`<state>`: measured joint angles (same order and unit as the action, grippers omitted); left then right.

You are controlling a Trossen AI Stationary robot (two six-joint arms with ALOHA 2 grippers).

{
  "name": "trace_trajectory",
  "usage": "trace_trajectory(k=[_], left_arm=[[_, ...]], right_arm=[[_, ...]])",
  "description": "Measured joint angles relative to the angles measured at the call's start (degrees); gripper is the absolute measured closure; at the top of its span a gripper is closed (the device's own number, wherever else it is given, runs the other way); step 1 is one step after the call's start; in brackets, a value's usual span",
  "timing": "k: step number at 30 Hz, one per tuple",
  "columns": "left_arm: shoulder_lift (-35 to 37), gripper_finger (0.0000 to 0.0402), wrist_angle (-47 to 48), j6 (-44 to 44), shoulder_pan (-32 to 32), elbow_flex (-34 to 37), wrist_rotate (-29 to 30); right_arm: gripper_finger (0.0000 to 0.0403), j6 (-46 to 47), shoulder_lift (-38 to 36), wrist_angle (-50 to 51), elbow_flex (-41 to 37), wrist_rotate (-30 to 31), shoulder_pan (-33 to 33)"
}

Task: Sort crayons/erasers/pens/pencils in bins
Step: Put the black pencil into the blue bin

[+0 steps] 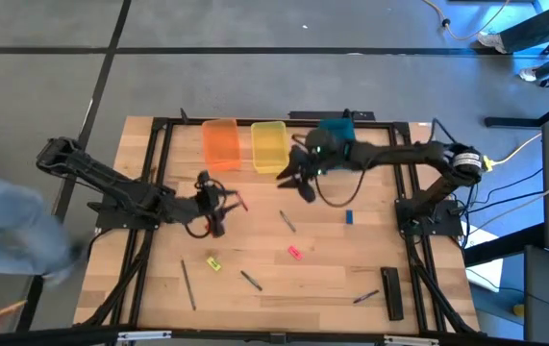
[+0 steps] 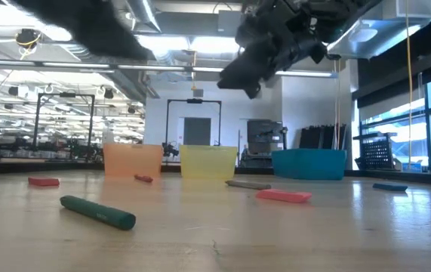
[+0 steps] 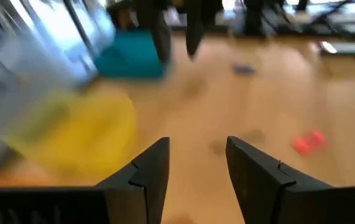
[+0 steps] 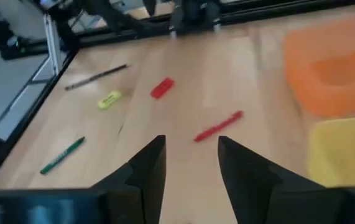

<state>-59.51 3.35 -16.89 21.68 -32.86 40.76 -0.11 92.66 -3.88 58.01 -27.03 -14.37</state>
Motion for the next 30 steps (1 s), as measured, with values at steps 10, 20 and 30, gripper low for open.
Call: trace_trajectory(k=[10,20,30], left_arm=[[-6.5,0.025,39.7,-43.3,11.5,-8.0,-20.1],[-12.9,0.025,40.0,-63.9,21.9,-10.7,-33.1],[-21.3,0.025,50.1,-94.8,28.4,-10.7,-38.7]], right_arm=[[0.0242,-6.6,11.6,-9.9,5.4,7.2,12.6],[0.0221,-0.8,15.3,15.0,21.8,18.7,16.4],[0.0235,12.1,15.2,34.7,27.6,37.3,25.8]])
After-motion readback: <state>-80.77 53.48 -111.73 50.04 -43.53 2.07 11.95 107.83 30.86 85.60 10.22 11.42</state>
